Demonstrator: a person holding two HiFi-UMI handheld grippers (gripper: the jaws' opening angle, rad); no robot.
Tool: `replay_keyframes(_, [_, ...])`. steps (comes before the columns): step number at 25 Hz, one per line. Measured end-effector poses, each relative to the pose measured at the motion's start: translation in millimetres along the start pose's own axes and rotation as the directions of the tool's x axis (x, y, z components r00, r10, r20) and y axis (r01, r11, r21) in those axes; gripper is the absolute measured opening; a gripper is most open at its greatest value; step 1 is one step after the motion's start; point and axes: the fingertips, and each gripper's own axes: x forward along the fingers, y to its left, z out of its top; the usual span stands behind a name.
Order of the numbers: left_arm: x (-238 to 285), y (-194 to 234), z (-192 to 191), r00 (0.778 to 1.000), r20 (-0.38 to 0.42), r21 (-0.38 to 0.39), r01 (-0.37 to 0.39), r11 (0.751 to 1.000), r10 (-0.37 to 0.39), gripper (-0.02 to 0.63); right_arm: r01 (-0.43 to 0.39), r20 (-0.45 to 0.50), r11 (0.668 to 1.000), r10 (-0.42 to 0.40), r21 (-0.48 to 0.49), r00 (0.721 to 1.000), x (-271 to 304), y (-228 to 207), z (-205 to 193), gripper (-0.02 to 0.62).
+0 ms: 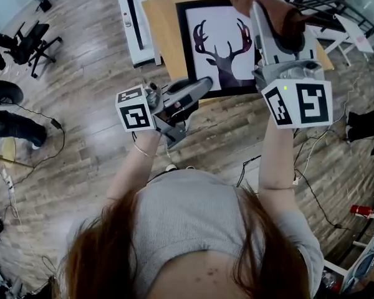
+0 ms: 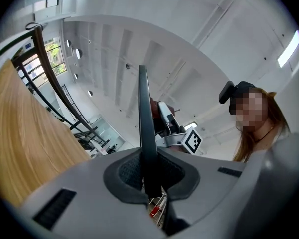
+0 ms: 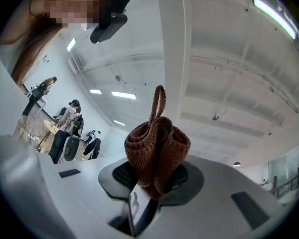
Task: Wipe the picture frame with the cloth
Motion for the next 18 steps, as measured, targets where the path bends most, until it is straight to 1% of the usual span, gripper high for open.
replay_keyframes(2, [0, 0, 0, 1.0, 0.003, -0.003, -0.006, 1.0, 0.006, 0.034, -0.018, -0.03, 0.999, 0.019, 0.038, 0.999, -2, 3, -11, 0.097])
replay_keyframes(5, [1, -1, 1, 1.0, 0.0, 0.006, -0.011, 1.0, 0.011, 0.034, -0.026, -0.04, 0.994, 0.031, 0.108, 0.999, -6, 4, -18, 0.097])
replay_keyframes(9, [0, -1, 2, 1.0, -0.003, 0.026, -0.012, 1.0, 0.012, 0.034, -0.026, -0.051, 0.988, 0.034, 0.153, 0.998, -13, 6, -22, 0.097])
replay_keyframes(12, [-1, 0, 1, 1.0, 0.002, 0.017, -0.003, 1.0, 0.003, 0.034, -0.03, -0.064, 0.985, 0.041, 0.169, 0.997, -17, 8, -25, 0.097])
replay_keyframes(18, [0, -1, 1, 1.0, 0.009, 0.013, 0.01, 1.0, -0.01, 0.034, -0.025, -0.084, 0.985, 0.039, 0.17, 0.996, -28, 14, -28, 0.097])
